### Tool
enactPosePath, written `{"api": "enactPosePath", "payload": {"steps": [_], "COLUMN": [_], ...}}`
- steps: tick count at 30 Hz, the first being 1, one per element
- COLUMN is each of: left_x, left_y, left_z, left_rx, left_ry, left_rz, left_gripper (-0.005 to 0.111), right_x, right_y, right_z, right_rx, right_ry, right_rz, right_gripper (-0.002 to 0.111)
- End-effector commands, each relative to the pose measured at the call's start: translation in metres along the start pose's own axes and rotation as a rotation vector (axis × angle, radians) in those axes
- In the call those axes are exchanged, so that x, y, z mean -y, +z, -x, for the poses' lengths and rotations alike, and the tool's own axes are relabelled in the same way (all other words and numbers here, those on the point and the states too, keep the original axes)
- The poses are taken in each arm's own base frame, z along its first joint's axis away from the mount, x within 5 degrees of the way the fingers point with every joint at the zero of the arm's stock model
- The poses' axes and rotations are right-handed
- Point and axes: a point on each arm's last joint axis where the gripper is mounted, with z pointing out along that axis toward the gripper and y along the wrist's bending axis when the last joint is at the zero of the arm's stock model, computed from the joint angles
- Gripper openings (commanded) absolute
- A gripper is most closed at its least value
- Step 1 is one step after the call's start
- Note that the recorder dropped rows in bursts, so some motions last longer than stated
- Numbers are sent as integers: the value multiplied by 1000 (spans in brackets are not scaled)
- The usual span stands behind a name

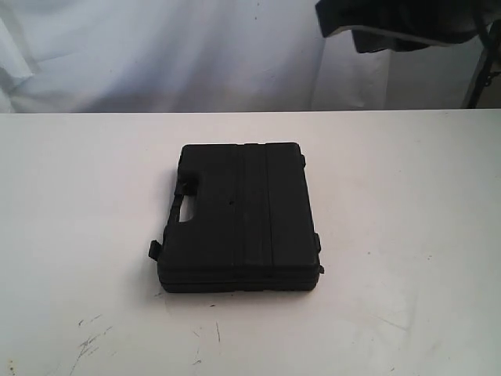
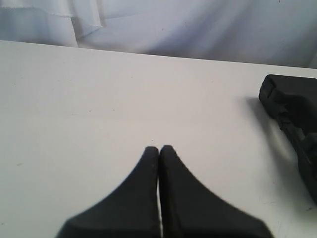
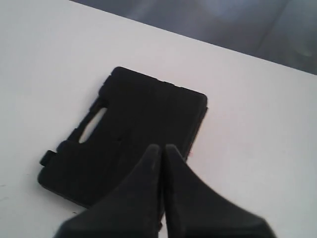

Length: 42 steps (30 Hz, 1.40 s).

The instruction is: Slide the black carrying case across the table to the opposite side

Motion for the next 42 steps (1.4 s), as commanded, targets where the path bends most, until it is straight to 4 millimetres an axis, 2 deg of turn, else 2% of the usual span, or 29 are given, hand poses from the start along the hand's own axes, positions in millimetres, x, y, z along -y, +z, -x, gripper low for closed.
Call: {"api": "enactPosePath", "payload": {"steps": [1, 5, 10, 14, 22, 33, 42], "left_x": [0, 0, 0, 0, 0, 0, 0], "left_y": [0, 0, 0, 0, 0, 0, 0], "left_z": [0, 0, 0, 0, 0, 0, 0], "left_rx": [12, 12, 12, 12, 12, 12, 12], "left_ry": [1, 1, 1, 1, 1, 1, 1], "left_rz": [2, 2, 2, 2, 2, 2, 2], "left_gripper": [0, 0, 0, 0, 0, 0, 0], "right_x": [15, 25, 47, 64, 84, 81, 75], "right_y": [-21, -35, -36, -40, -58, -79, -80], "right_z": [-9, -19, -43, -72, -132, -197, -225], "right_rx": [-32, 52, 140, 208, 340, 568, 621], "right_ry": [26, 22, 79, 135, 208, 252, 307], "right_rz": [-128, -165, -195, -231, -320, -399, -406], "right_gripper": [0, 0, 0, 0, 0, 0, 0]}}
